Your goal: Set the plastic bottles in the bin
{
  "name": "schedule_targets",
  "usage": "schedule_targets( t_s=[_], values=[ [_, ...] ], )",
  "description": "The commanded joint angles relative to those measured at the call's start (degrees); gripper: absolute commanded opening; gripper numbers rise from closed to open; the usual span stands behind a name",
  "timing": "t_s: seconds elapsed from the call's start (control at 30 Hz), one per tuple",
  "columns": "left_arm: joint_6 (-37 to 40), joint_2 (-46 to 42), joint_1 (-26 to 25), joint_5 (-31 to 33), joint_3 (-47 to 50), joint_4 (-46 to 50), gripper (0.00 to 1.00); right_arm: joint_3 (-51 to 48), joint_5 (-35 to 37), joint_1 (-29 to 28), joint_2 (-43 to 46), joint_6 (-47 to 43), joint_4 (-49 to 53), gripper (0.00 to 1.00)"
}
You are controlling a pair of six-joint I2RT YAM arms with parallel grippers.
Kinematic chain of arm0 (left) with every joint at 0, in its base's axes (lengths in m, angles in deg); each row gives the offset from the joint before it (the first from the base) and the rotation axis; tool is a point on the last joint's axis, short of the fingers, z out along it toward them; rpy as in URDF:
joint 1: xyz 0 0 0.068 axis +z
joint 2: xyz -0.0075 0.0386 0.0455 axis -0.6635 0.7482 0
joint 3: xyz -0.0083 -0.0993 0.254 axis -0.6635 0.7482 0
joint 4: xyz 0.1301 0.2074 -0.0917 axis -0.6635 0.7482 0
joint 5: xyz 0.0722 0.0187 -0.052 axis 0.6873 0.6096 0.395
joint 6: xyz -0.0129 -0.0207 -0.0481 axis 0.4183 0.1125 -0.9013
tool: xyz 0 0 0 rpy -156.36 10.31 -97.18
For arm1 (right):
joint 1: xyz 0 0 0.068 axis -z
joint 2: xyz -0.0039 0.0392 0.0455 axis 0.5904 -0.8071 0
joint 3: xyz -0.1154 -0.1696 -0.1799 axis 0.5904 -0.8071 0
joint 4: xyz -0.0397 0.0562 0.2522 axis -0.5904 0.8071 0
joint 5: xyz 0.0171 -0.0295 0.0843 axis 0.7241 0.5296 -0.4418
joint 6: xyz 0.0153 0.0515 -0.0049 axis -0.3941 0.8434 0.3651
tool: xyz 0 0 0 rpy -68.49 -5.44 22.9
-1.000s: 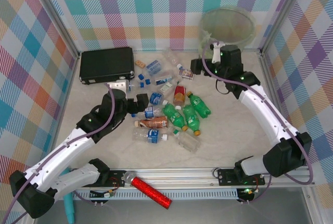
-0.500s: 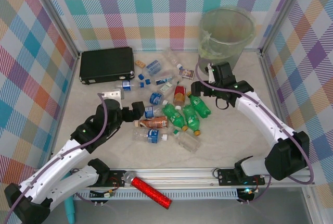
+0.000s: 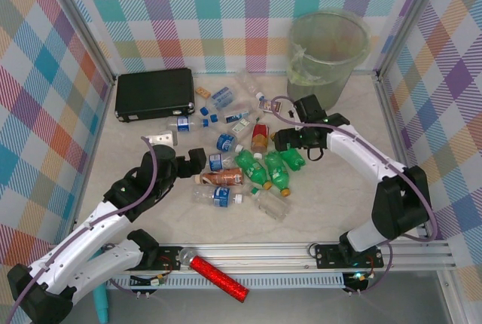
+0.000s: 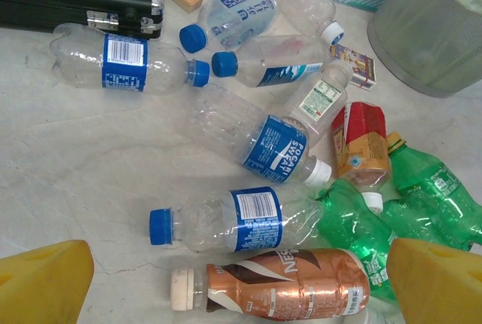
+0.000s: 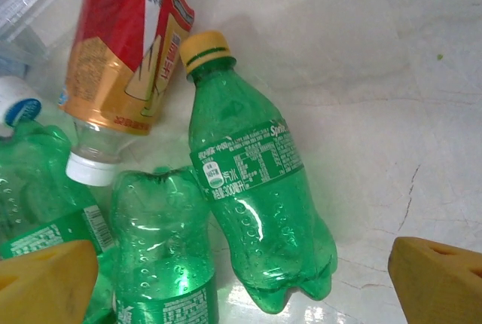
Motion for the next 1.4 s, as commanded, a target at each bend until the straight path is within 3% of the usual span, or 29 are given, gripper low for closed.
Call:
schedule_targets(
  t_s=[0.0, 0.6, 1.37],
  values=[
    [-0.5, 0.0, -0.5, 0.6, 0.1, -0.3, 1.0, 2.4, -1.6, -0.5, -1.3, -1.9, 2.2, 1.0],
    [-0.1, -0.9, -0.6, -0.4, 0.8, -1.1, 0.99, 6.9, -2.1, -0.9, -11.9, -3.2, 6.2, 0.78],
    [0.0, -0.6, -0.5, -1.0, 1.2, -2.3, 0.99, 7.4, 0.7, 1.4, -15.5, -2.4, 7.2, 0.75]
  ],
)
